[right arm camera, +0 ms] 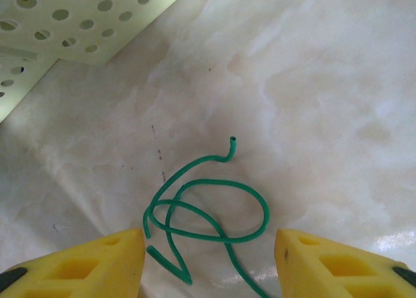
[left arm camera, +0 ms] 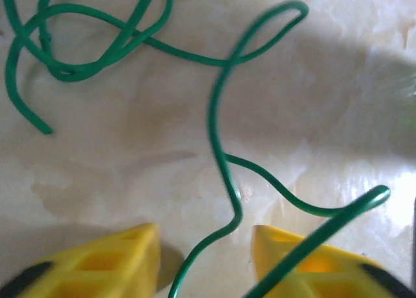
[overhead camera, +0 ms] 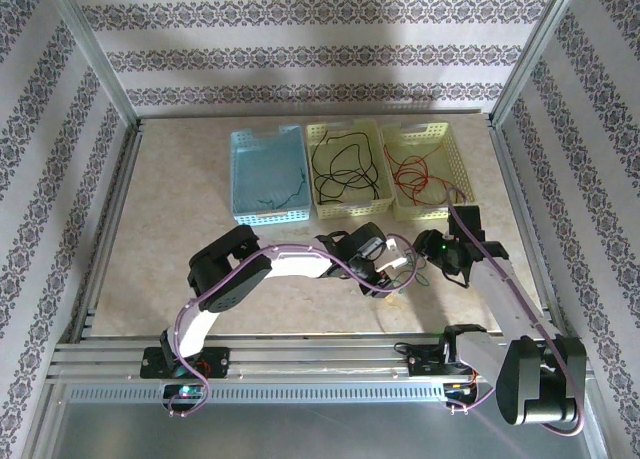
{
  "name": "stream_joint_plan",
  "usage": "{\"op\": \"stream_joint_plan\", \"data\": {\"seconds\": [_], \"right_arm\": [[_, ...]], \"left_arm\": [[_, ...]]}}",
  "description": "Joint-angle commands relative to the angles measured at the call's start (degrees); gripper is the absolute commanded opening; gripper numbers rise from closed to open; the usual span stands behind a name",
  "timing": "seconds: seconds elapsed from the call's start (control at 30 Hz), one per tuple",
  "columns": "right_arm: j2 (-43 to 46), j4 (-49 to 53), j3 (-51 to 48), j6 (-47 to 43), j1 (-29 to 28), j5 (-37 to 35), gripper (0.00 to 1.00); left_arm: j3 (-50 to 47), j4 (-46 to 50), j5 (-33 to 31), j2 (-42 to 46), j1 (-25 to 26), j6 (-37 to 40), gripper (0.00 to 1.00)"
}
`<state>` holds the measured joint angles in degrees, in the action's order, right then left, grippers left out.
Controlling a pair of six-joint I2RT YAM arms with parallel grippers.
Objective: Untangle the cables
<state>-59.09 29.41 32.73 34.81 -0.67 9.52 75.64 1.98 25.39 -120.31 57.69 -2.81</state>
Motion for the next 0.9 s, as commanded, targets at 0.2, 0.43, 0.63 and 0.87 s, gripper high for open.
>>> {"op": "stream_joint_plan", "data": {"seconds": [0.2,0.43,0.63,0.87], "right_arm": [[2.2,1.5,-1.2,0.7,0.6,1.4,0.55],[2.4,-2.8,-1.5,-0.3,0.5,7.9,0.54],[2.3,-7.0,-1.5,0.2,-1.4,14.2,0.53],[0.5,-8.1,-0.7,0.1,-4.1,13.4,0.52]], "left_arm": [[-2.0,-5.4,3.7,5.2,-1.7,-3.5,0.00],[-9.0,-14.5,11.6,13.5,-5.5,-11.7,0.00],[-11.2,-16.5,13.8,14.9,-6.6,-14.5,0.00],[-13.2,-21.9,16.1,15.5,-7.2,-19.0,0.00]]}}
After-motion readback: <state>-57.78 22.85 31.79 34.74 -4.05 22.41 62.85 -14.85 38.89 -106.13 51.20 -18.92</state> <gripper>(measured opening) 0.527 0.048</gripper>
